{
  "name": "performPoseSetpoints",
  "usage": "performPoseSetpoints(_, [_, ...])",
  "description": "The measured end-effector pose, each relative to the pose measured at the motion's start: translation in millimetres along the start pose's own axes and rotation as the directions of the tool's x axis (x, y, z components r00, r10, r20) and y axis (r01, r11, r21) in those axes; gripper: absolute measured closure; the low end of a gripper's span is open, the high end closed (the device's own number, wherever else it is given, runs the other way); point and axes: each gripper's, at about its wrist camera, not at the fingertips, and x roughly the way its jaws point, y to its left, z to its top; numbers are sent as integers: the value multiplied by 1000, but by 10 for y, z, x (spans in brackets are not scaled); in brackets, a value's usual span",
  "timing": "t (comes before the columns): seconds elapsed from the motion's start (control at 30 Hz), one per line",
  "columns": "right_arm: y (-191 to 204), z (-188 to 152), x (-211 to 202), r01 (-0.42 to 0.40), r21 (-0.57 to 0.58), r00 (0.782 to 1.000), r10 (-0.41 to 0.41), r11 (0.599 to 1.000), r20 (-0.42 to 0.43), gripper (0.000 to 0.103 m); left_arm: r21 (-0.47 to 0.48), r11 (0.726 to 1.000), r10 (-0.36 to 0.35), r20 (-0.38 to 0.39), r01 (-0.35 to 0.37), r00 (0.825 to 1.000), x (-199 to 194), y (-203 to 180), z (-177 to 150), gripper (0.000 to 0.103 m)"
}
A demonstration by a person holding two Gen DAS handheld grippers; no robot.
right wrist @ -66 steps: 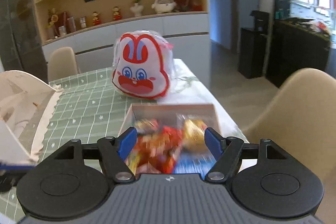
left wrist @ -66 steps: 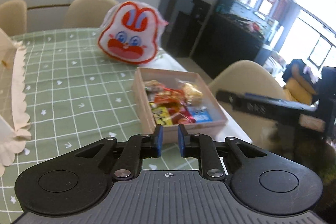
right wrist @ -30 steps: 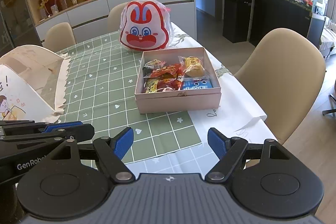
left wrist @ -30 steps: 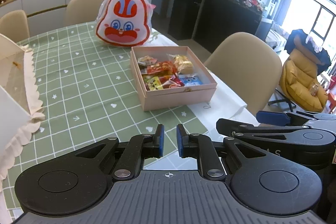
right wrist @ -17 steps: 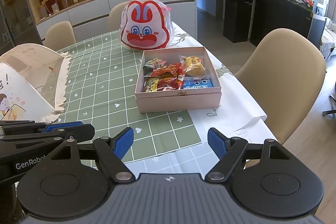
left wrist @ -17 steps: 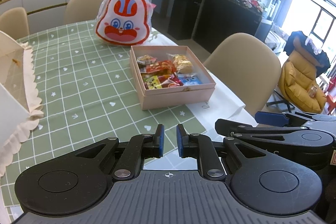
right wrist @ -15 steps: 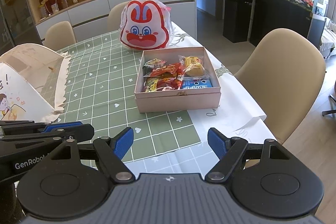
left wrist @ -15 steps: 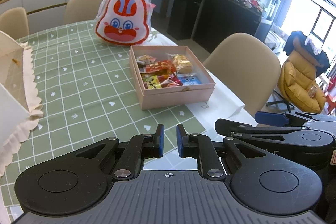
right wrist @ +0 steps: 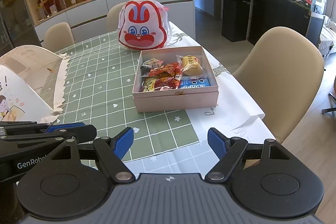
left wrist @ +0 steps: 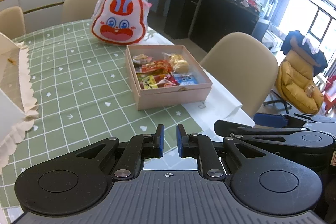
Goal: Organize snacks
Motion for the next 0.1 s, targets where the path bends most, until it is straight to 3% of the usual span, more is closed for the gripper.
performPoseSetpoints(0.1, [-23, 12, 72, 7, -6, 1000, -7, 1000, -9, 25, -6, 1000, 20, -4, -20, 1000, 36, 17, 14, 87])
